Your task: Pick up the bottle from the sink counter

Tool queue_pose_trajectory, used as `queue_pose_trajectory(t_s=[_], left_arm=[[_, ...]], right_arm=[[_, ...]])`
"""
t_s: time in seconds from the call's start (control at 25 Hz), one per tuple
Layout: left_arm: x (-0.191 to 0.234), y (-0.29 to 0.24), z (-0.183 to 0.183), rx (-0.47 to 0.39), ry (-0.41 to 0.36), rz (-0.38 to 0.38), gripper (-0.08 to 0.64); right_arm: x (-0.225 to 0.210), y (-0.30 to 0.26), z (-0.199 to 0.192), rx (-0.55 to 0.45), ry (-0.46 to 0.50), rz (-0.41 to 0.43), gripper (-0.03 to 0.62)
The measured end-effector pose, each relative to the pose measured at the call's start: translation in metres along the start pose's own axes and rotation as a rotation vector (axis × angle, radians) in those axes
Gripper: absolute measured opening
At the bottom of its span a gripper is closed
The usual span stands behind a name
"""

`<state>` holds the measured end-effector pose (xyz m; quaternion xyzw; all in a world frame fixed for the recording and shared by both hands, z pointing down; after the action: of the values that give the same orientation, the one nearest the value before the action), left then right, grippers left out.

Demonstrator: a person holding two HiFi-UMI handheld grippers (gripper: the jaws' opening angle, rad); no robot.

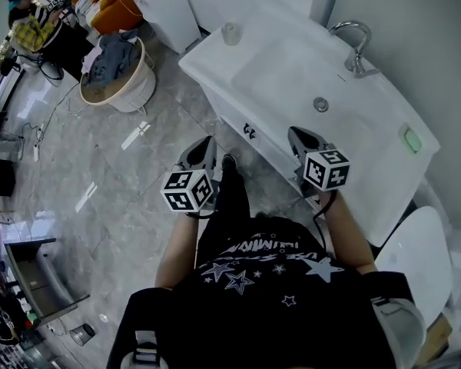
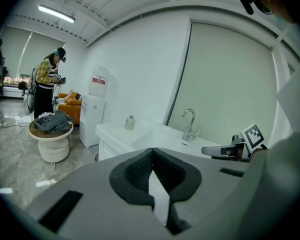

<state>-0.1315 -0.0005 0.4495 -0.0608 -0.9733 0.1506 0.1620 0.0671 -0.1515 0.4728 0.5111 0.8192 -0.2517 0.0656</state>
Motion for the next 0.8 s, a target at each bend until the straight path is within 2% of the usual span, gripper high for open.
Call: queue_pose_trajectory(t_s=[0.44,0.8], left_arm=[[0.063,-0.130,0.057,0.007,-0.011,-0.122,0.008],[0.122,-0.230,0.108,0.047,-0.041,-0.178,0.008]], right_arm=[[-0.046,-0.084,0.055,-0.028,-0.009,-0.136,0.006],[-0.076,-0.172,0.106,-0.042,-0.024,-0.202,0.006]])
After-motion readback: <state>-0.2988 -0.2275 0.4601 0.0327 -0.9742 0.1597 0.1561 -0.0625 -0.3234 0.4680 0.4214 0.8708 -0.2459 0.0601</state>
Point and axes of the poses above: the fingertips, and each gripper's own axes: y backward along the fingers, x to its left, z out of its top, the point moved 4 cm from there along y, backward along the fingers, and after that the axes turned 3 degrees about -x, right-handed, at the moved point
